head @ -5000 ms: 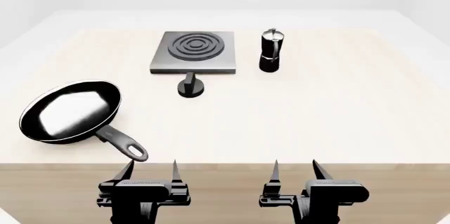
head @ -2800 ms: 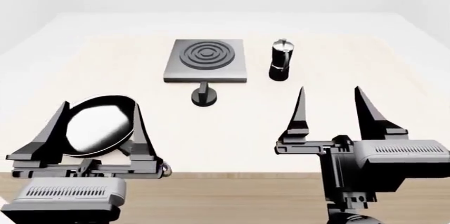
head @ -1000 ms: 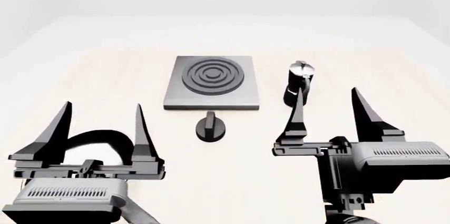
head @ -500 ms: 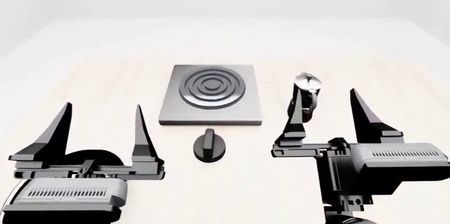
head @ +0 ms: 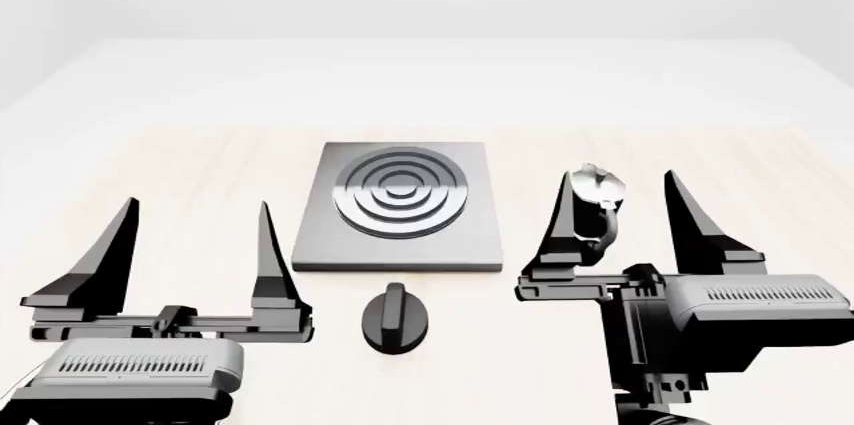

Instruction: Turn on the stove and put the moka pot on it.

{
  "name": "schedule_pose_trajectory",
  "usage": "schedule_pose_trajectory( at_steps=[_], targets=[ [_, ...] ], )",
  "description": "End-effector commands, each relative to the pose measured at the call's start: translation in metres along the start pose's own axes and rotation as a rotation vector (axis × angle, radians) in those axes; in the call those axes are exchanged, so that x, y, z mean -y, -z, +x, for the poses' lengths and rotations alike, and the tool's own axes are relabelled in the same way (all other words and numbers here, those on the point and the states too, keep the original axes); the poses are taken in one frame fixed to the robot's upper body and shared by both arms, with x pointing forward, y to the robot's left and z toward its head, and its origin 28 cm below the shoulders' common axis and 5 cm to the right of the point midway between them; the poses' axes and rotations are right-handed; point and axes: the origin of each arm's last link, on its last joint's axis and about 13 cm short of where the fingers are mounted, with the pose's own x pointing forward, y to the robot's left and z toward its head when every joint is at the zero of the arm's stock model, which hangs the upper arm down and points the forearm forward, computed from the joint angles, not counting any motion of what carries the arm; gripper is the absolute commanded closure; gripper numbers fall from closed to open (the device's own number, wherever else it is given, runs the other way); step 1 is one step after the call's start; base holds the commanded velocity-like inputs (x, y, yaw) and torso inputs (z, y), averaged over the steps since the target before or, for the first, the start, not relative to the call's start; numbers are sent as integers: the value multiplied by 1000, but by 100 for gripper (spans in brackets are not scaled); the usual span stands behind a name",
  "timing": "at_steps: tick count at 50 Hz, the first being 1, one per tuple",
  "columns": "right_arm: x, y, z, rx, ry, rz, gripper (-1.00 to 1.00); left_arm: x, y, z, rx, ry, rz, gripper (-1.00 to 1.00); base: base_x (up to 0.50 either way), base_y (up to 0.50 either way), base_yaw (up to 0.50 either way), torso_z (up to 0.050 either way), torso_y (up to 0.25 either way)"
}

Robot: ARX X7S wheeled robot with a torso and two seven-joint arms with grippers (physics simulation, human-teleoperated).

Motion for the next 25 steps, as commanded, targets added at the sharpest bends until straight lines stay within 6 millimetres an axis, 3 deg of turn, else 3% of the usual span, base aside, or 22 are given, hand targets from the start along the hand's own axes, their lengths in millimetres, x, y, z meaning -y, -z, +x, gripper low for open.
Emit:
schedule_pose_trajectory(
  at_steps=[1, 14, 25],
  targets=[
    [0, 3, -1, -5, 1, 0, -100, 1, 3, -1, -8, 2, 0, -100, 211, 0, 0, 0, 0],
    [0, 3, -2, -8, 4, 2, -100, 2, 5, -1, -17, 7, -4, -100, 196, 0, 0, 0, 0],
    [-2, -3, 0, 5, -10, -4, -100, 11, 19, 6, -105, 74, 18, -100, 0, 0, 0, 0, 0]
  ],
)
